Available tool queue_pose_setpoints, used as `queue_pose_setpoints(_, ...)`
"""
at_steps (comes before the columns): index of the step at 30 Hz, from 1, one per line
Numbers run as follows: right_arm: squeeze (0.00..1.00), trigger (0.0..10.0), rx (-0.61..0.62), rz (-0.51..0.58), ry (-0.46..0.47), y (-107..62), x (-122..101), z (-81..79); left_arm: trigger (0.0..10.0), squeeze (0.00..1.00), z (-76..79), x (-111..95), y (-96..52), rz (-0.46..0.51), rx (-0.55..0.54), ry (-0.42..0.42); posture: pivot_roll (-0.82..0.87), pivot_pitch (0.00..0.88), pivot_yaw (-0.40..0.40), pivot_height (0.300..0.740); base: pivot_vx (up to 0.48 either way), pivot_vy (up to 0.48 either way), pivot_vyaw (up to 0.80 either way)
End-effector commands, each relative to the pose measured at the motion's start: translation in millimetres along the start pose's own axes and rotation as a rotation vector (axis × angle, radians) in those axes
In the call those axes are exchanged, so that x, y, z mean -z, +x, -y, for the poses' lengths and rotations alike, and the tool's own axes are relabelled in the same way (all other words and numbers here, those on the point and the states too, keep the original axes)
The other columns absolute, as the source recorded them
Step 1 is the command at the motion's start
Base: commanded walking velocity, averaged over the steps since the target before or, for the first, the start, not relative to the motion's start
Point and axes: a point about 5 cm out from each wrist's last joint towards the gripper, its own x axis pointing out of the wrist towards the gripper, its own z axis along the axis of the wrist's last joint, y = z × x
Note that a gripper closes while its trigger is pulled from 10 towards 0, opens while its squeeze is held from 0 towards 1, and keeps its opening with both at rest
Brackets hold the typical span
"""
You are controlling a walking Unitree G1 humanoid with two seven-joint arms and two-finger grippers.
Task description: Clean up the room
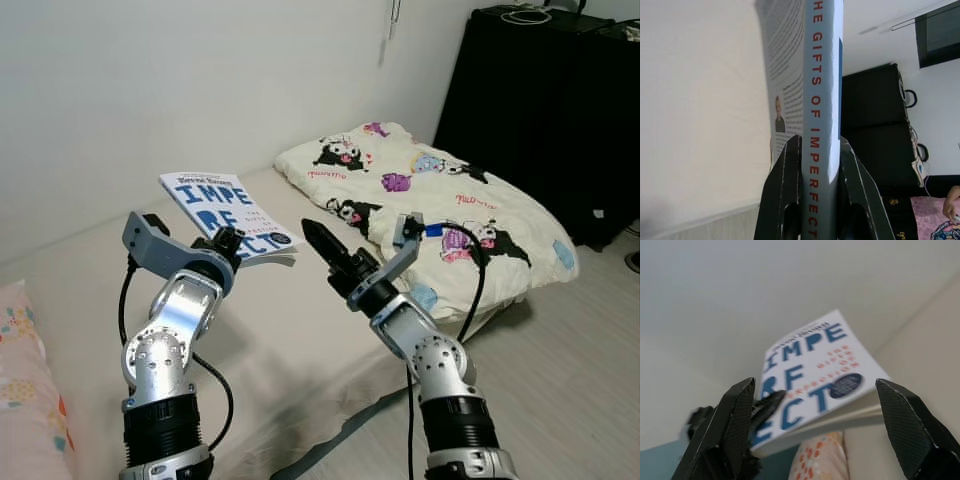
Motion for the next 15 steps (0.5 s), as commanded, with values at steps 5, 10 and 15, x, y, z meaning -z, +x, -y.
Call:
queue_pose_setpoints(5, 0.38, 10.0, 0.083, -0.012, 0.049, 4.1, 18.5, 13.0, 10.0, 0.0, 30.9, 11.6, -0.3, -0.046, 0.115, -0.043, -0.04, 0.097, -0.013, 0.74, 0.0, 0.0, 0.0)
queue_pose_setpoints(10, 0.0, 10.0, 0.14, -0.02, 0.074, 13.6, 18.7, 21.4, 10.0, 0.0, 35.5, 18.8, -2.3, -0.084, 0.131, -0.074, -0.04, 0.103, -0.005, 0.74, 0.0, 0.0, 0.0)
queue_pose_setpoints(15, 0.0, 10.0, 0.164, -0.016, 0.088, 22.5, 16.7, 24.7, 10.0, 0.0, 39.7, 21.7, -4.8, -0.1, 0.141, -0.113, -0.03, 0.11, -0.011, 0.74, 0.0, 0.0, 0.0)
